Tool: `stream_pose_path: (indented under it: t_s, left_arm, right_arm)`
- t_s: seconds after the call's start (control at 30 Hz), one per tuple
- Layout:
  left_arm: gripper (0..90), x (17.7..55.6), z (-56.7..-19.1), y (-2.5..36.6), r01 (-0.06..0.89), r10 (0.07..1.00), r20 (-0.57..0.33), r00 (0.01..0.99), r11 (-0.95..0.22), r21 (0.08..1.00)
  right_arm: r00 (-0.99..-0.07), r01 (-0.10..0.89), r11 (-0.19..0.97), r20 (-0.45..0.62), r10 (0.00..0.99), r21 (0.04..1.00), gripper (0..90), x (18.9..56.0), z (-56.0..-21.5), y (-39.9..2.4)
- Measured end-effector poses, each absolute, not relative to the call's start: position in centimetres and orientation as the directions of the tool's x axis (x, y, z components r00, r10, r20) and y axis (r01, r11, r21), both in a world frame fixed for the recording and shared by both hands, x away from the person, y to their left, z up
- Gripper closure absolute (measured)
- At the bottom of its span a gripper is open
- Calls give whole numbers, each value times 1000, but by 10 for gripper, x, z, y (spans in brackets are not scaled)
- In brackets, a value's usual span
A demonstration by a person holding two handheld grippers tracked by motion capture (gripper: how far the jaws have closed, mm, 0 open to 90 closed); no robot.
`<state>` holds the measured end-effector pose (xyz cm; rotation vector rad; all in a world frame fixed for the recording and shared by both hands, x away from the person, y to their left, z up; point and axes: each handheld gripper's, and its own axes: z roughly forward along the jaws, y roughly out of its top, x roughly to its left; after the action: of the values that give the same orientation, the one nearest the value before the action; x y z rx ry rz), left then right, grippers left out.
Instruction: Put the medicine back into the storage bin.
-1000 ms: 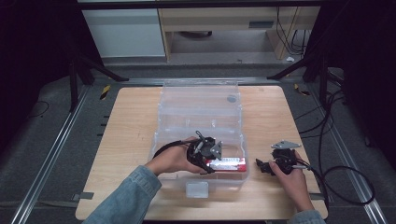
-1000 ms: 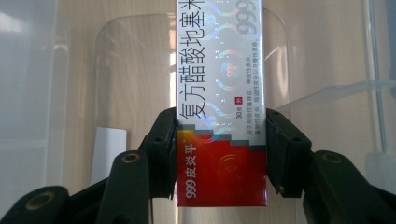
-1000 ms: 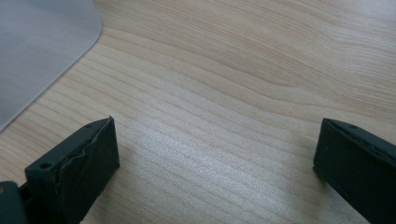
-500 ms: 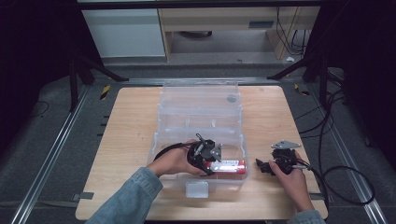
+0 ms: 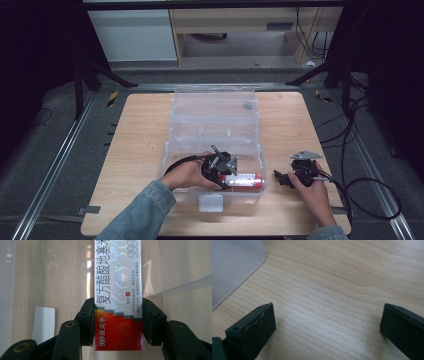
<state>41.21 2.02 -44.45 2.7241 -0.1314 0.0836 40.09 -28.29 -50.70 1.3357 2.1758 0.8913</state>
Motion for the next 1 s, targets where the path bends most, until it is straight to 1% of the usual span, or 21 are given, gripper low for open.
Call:
stream_pose_path:
  t_s: [0.17,0.6,1.0]
  left_arm:
    - [508,413,-448,19,-109,-82,86,993,-917,384]
    - [507,414,-456,16,-104,-83,75,994,-929,354]
    - [507,414,-460,14,-101,-82,69,994,-933,345]
  right_arm:
    - [-441,618,328,-30,897,715,4,401,-507,-283]
    - [-441,618,328,-31,897,715,4,401,-507,-283]
    - [-441,618,328,-30,897,715,4,401,-507,-283]
